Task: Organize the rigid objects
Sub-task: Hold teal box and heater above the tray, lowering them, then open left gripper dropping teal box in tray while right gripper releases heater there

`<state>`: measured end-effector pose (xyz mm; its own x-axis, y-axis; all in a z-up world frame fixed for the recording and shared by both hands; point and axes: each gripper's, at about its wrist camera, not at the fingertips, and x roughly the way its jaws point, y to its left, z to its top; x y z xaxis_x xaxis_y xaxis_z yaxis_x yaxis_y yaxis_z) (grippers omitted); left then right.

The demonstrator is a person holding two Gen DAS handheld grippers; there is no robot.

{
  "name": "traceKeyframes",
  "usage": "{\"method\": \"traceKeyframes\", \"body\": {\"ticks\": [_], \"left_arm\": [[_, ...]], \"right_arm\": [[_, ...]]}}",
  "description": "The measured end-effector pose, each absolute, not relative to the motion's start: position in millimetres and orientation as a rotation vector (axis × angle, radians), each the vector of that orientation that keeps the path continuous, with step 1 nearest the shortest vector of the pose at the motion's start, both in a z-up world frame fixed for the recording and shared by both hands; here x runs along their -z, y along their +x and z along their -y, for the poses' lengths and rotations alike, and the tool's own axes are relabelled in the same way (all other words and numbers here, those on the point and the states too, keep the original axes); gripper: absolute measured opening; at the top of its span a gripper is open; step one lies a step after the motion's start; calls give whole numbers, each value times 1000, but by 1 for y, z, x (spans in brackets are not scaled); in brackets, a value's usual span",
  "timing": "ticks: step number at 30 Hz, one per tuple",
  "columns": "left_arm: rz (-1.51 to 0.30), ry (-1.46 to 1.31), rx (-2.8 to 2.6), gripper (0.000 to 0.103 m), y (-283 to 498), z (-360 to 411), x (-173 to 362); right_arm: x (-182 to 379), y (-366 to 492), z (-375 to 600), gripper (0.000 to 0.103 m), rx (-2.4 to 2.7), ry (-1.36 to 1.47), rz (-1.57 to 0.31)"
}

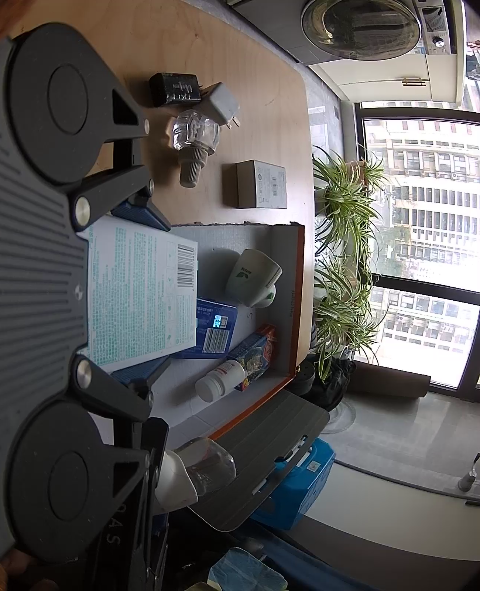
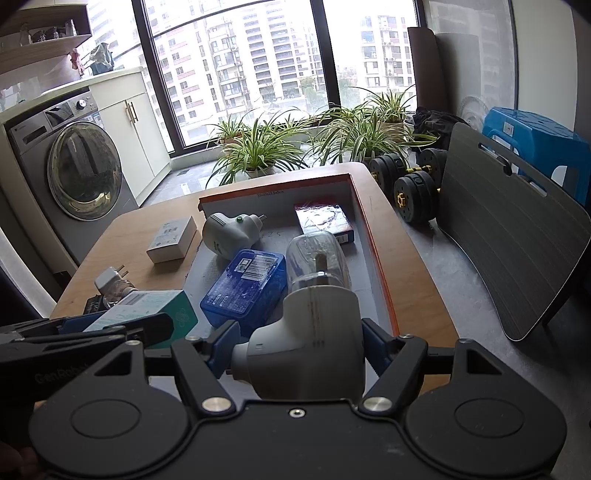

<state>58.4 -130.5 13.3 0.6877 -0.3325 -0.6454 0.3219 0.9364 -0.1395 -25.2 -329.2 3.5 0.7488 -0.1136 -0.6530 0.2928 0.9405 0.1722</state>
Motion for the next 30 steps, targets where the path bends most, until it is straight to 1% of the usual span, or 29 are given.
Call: {"method": "traceKeyframes", "body": {"ticks": [30], "left_arm": [[-741, -11, 394, 72, 70, 137, -2]], "right_arm": [[5, -14, 339, 85, 241, 289, -730]]}}
